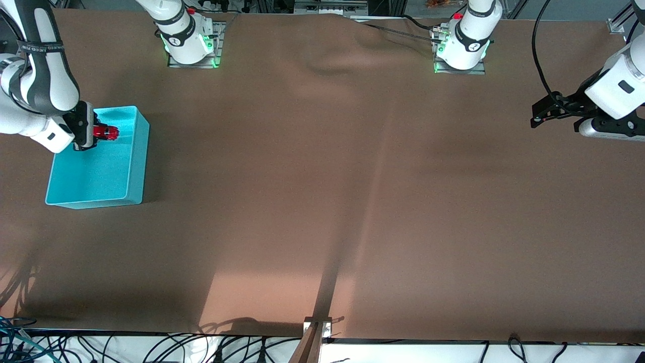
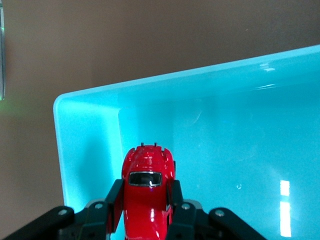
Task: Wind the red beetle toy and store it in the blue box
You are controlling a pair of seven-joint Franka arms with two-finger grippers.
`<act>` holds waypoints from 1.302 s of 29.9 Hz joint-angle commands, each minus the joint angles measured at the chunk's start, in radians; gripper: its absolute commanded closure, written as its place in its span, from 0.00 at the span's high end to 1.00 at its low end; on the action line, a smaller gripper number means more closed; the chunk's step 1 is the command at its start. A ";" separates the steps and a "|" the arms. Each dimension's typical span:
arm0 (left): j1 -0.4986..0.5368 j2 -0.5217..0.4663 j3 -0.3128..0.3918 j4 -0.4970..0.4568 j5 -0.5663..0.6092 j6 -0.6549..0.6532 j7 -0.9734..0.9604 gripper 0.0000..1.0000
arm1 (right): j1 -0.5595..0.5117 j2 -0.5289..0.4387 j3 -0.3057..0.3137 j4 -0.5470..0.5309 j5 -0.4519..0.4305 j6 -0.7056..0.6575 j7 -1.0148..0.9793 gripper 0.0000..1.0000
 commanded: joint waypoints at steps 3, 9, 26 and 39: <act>0.000 0.010 -0.011 0.025 -0.003 -0.019 -0.004 1.00 | -0.035 0.059 0.001 -0.008 0.088 0.064 -0.126 0.23; -0.001 0.010 -0.011 0.025 -0.001 -0.019 -0.005 1.00 | -0.040 0.082 0.001 -0.008 0.111 0.075 -0.150 0.25; -0.001 0.010 -0.011 0.025 -0.001 -0.019 -0.002 1.00 | -0.038 0.073 0.012 0.041 0.129 -0.021 -0.160 1.00; -0.003 0.010 -0.011 0.025 -0.001 -0.019 -0.002 1.00 | -0.023 0.061 0.078 0.421 0.154 -0.412 -0.034 1.00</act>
